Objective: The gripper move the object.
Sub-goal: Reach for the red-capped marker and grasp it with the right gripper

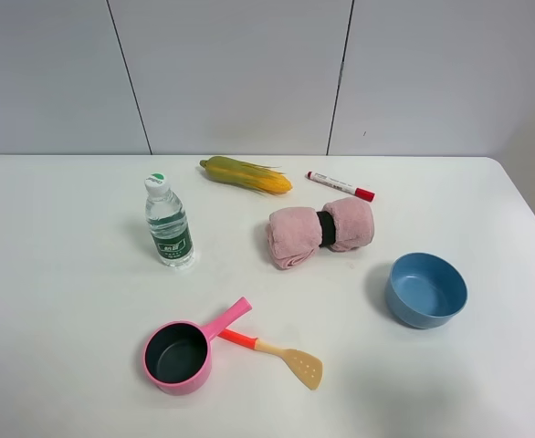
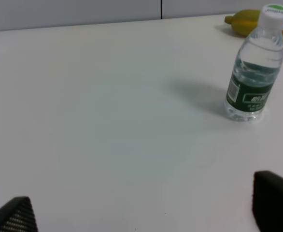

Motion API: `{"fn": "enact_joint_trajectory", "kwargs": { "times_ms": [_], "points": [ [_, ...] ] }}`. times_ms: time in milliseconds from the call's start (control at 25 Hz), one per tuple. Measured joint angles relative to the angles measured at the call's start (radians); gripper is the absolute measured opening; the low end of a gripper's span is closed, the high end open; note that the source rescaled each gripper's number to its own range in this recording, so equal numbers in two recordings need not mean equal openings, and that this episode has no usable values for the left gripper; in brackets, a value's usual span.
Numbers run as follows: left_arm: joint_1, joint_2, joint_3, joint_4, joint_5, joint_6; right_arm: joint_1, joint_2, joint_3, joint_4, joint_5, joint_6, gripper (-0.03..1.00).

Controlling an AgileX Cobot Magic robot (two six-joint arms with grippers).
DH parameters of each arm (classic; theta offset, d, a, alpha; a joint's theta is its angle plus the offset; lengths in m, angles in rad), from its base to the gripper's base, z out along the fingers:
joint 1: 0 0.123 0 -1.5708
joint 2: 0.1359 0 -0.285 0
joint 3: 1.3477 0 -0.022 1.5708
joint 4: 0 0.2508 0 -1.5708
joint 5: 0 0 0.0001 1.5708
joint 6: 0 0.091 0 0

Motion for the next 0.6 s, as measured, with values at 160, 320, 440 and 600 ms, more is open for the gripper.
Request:
{"fn": "enact_joint_trajectory", "kwargs": {
  "times_ms": [160,320,440,600],
  "points": [
    [0.0,0.0,0.0,0.0,0.0,0.0,0.0,0.0,0.0,0.0,0.0,0.0,1.0],
    [0.0,0.0,0.0,0.0,0.0,0.0,0.0,0.0,0.0,0.0,0.0,0.0,1.0],
    [0.0,0.0,0.0,0.0,0.0,0.0,0.0,0.0,0.0,0.0,0.0,0.0,1.0],
    [0.0,0.0,0.0,0.0,0.0,0.0,0.0,0.0,0.0,0.0,0.0,0.0,1.0]
  ]
}}
